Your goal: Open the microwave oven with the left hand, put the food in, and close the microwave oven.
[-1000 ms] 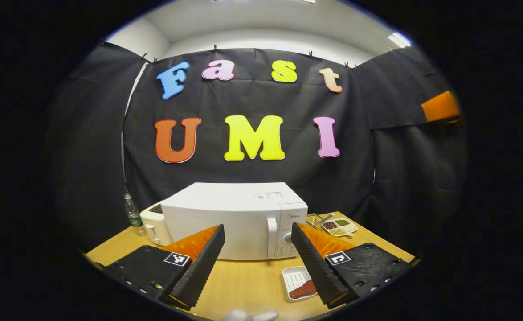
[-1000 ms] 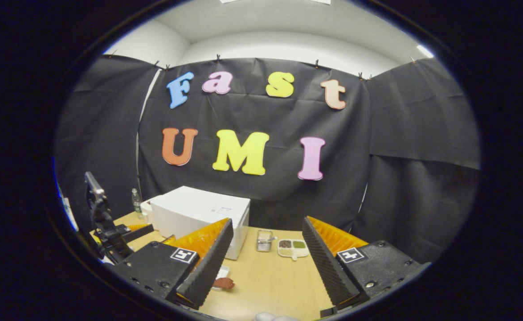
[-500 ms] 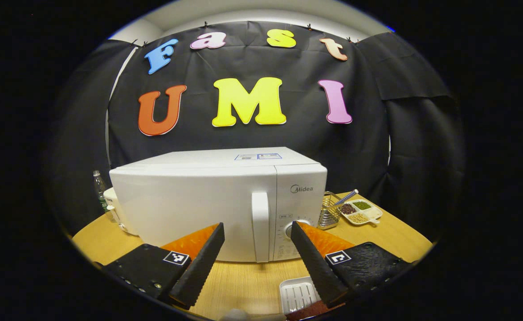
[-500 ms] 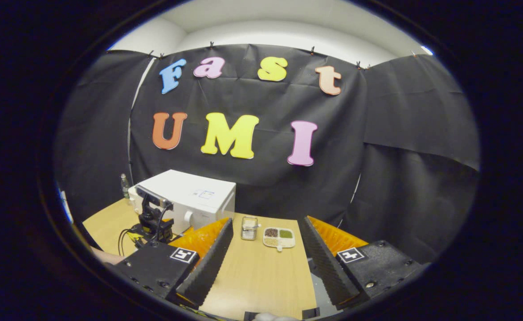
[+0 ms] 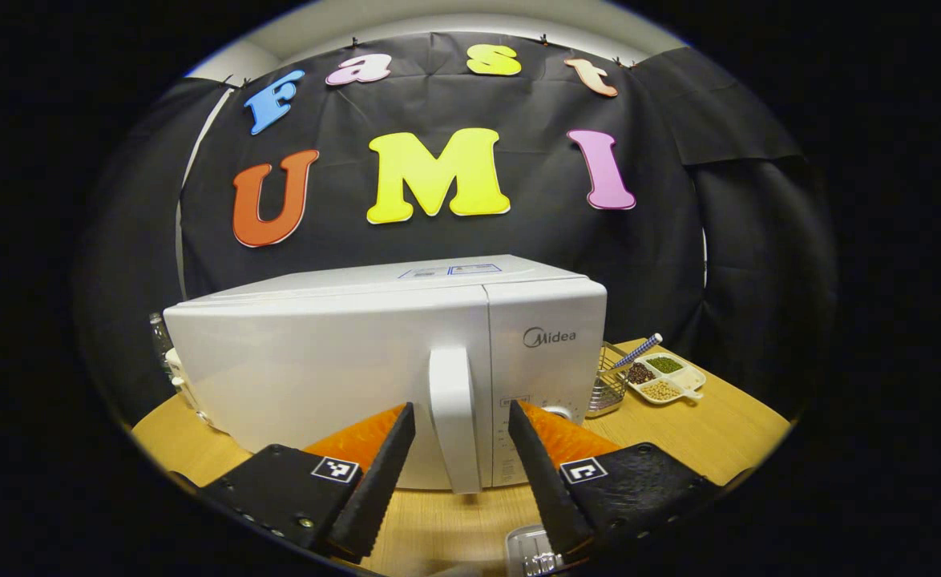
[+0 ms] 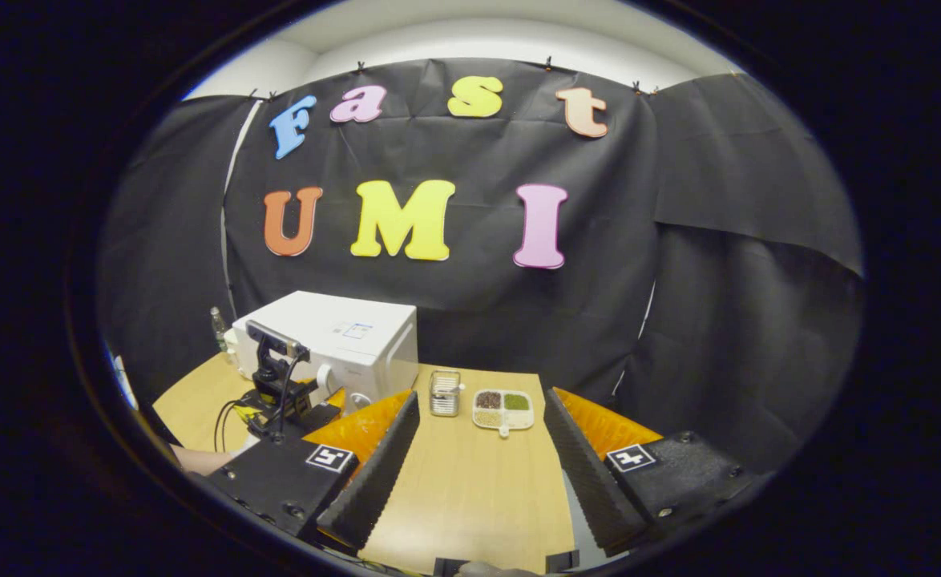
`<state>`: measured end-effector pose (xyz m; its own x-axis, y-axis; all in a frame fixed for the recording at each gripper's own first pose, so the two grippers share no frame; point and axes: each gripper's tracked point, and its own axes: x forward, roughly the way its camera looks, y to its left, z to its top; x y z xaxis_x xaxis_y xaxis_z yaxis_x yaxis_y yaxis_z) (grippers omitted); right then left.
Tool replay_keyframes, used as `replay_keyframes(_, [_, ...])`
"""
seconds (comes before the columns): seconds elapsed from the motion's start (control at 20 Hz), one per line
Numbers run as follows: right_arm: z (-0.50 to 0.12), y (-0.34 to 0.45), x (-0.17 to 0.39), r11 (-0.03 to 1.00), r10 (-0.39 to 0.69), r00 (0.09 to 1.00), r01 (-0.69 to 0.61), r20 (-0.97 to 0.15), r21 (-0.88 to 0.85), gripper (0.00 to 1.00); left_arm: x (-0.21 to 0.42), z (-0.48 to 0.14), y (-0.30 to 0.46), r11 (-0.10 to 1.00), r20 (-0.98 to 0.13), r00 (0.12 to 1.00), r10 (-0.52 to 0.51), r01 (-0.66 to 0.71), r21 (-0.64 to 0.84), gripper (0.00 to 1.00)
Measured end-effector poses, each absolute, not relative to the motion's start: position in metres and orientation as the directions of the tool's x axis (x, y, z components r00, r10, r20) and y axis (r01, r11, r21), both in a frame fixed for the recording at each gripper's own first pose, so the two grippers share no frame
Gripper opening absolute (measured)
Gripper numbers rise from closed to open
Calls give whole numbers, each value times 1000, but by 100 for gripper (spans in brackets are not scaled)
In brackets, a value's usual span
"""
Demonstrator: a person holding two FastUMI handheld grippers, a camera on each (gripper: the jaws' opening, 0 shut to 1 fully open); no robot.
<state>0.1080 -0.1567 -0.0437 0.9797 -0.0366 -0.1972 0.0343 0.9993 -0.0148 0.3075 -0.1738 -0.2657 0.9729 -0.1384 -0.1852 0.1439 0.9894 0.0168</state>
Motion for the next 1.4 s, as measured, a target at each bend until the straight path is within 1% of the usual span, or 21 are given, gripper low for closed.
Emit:
replay_keyframes(0.05, [-44, -157, 110, 999, -35, 980, 32, -197, -16, 100, 307, -265, -179, 987, -183, 970, -162, 163, -8, 69])
replay_keyframes(0.1, [-43, -156, 110, 999, -34, 980, 31, -195, -18, 100, 311, -265, -175, 989, -178, 973, -149, 150, -7, 58])
replay_keyframes(0.15, [-42, -157, 110, 999, -38, 981, 34, -189, -20, 100, 312, -264, -161, 993, -177, 978, -110, 114, 12, 49])
replay_keyframes(0.25, [-44, -158, 112, 999, -39, 981, 36, -189, -18, 100, 315, -268, -163, 992, -188, 974, -124, 123, -14, 31])
replay_keyframes(0.3, [-44, -158, 111, 999, -40, 981, 38, -189, -12, 100, 310, -267, -163, 992, -181, 975, -125, 125, -14, 31])
replay_keyframes(0.35, [-45, -158, 111, 999, -42, 980, 41, -192, -5, 99, 313, -267, -164, 993, -188, 975, -120, 122, -5, 25])
replay_keyframes(0.4, [-47, -158, 110, 999, -40, 979, 41, -199, 2, 100, 317, -267, -164, 993, -183, 977, -113, 114, -3, 25])
replay_keyframes(0.5, [-51, -156, 109, 999, -40, 977, 43, -210, 9, 100, 314, -266, -161, 995, -188, 977, -99, 103, 11, 16])
replay_keyframes(0.55, [-52, -154, 107, 999, -39, 976, 41, -212, 8, 100, 314, -267, -161, 995, -187, 978, -96, 100, 7, 16])
replay_keyframes(0.6, [-50, -155, 107, 999, -41, 977, 43, -208, 3, 100, 313, -267, -160, 995, -194, 976, -99, 104, 12, 12])
replay_keyframes(0.95, [-44, -143, 102, 1000, -21, 981, 16, -193, -27, 100, 311, -267, -161, 994, -202, 973, -108, 112, 9, 11])
replay_keyframes(1.1, [-41, -139, 98, 999, -17, 982, 10, -190, -35, 99, 307, -268, -161, 991, -219, 966, -137, 134, -29, 12])
replay_keyframes(1.15, [-38, -136, 96, 999, -12, 983, 6, -185, -32, 100, 301, -269, -160, 990, -236, 961, -142, 137, -38, 12])
replay_keyframes(1.25, [-40, -132, 95, 999, -13, 984, 6, -179, -40, 99, 279, -268, -157, 986, -222, 962, -160, 164, -2, 11])
replay_keyframes(1.3, [-42, -126, 92, 999, -4, 984, -3, -179, -41, 100, 268, -264, -153, 984, -201, 964, -174, 179, 10, 12])
replay_keyframes(1.4, [-48, -112, 89, 999, 18, 983, -26, -185, -45, 100, 244, -268, -144, 980, -218, 957, -194, 199, 0, 11])
